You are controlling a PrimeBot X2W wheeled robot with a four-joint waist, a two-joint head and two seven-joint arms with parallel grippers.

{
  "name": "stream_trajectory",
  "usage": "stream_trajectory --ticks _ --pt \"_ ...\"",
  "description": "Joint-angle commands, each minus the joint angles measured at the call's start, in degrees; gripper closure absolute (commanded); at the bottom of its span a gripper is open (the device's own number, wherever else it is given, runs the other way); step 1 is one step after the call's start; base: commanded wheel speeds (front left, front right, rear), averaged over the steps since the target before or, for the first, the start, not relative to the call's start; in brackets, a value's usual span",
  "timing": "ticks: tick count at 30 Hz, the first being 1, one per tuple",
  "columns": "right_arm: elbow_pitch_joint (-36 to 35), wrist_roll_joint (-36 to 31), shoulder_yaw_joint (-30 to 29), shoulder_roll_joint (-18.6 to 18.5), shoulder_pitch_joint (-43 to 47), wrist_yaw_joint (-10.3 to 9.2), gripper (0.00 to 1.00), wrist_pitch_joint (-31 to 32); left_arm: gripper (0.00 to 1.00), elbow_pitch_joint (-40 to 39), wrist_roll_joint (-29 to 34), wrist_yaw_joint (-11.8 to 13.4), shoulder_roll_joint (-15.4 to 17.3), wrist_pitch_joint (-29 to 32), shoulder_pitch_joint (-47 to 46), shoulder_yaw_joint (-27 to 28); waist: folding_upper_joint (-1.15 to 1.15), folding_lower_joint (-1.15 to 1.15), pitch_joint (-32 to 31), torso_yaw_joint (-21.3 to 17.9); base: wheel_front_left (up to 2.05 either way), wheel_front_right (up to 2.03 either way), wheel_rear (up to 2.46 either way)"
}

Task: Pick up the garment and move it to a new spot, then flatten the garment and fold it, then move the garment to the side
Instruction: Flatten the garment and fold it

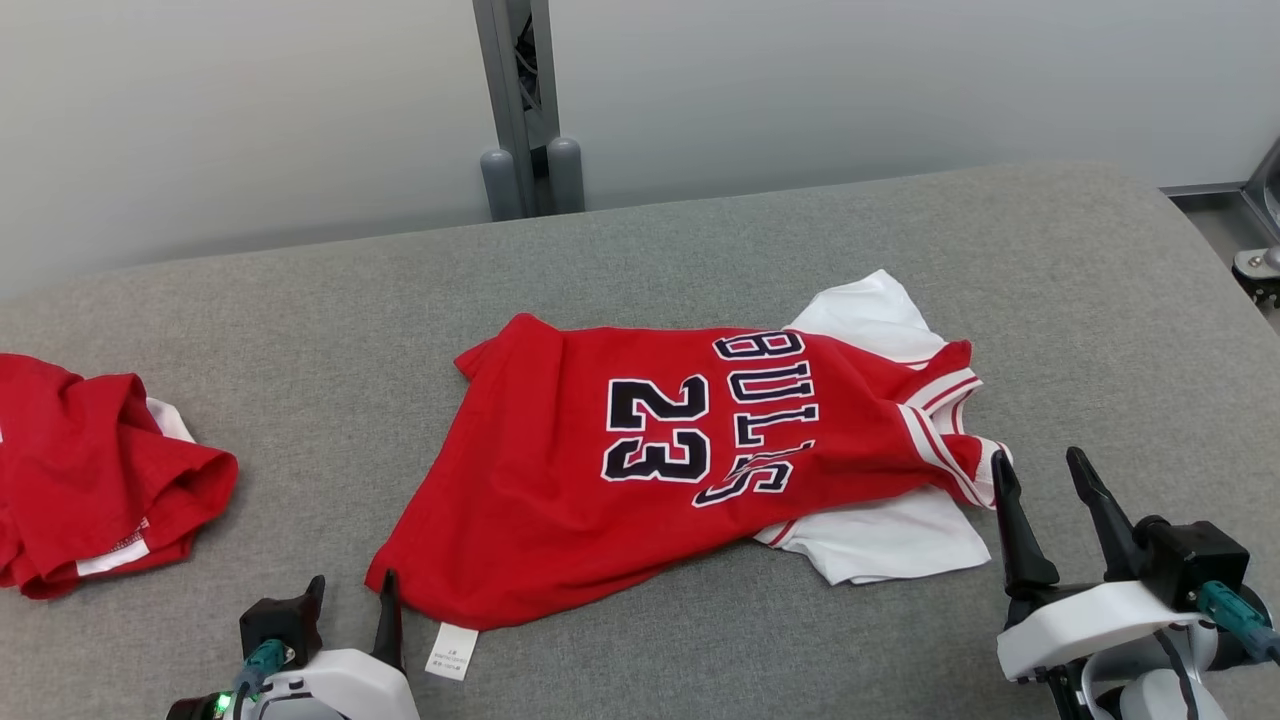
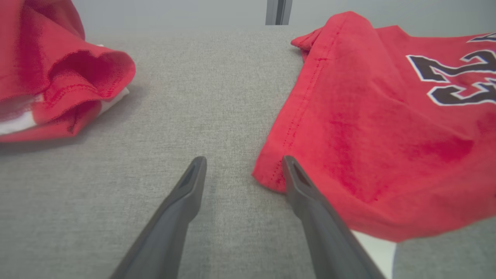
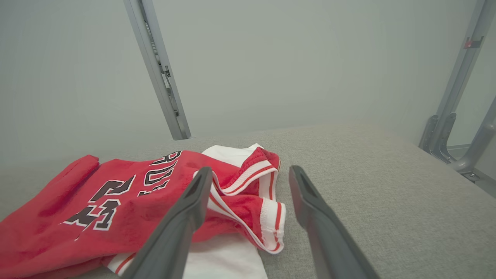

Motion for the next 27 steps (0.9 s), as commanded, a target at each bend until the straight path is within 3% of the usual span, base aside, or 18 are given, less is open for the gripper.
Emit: stream_trajectory --ticks 1,7,14,15,16,20,27 --pt "-0.19 0.0 -0.09 -0.31 -0.49 -0.02 0.0 -0.08 0.0 0.58 -0.6 -0.55 0.23 -0.18 -0.99 0.14 0.0 0.0 0.39 -0.08 0.0 0.0 0.0" --pt "-0.3 -0.21 -0.11 -0.32 -1.16 -0.02 0.0 -0.08 0.0 3.86 -1.95 -2.69 -0.01 -0.18 -3.45 -0.5 0.0 0.0 1.68 -0.37 0.0 0.0 0.0" --pt "-0.11 -0.17 -0.02 -0.32 -1.58 -0.02 0.0 -0.08 0.0 6.04 -2.35 -3.32 -0.16 -0.14 -5.13 -2.0 0.0 0.0 2.27 -0.51 0.0 0.0 0.0" --pt "-0.09 -0.13 0.01 -0.31 -1.63 -0.02 0.0 -0.08 0.04 6.19 -2.47 -3.26 -0.17 -0.11 -5.37 -2.14 0.0 0.0 2.34 -0.53 0.0 0.0 0.0" --pt "-0.09 -0.07 0.03 -0.31 -1.73 -0.02 0.0 -0.08 0.16 6.26 -2.52 -3.22 -0.19 -0.1 -5.55 -2.29 0.0 0.0 2.4 -0.53 0.0 0.0 0.0" --pt "0.0 0.09 0.05 -0.31 -1.85 -0.02 0.0 -0.08 1.0 6.75 -3.19 -3.7 -0.18 -0.07 -5.67 -2.81 0.0 0.0 2.51 -0.48 0.0 0.0 0.0" --pt "0.31 0.08 -0.13 -0.31 -2.1 -0.02 0.0 -0.08 1.0 5.99 -4.06 -3.24 -0.18 -0.07 -5.76 -3.17 0.0 0.0 2.4 -0.34 0.0 0.0 0.0"
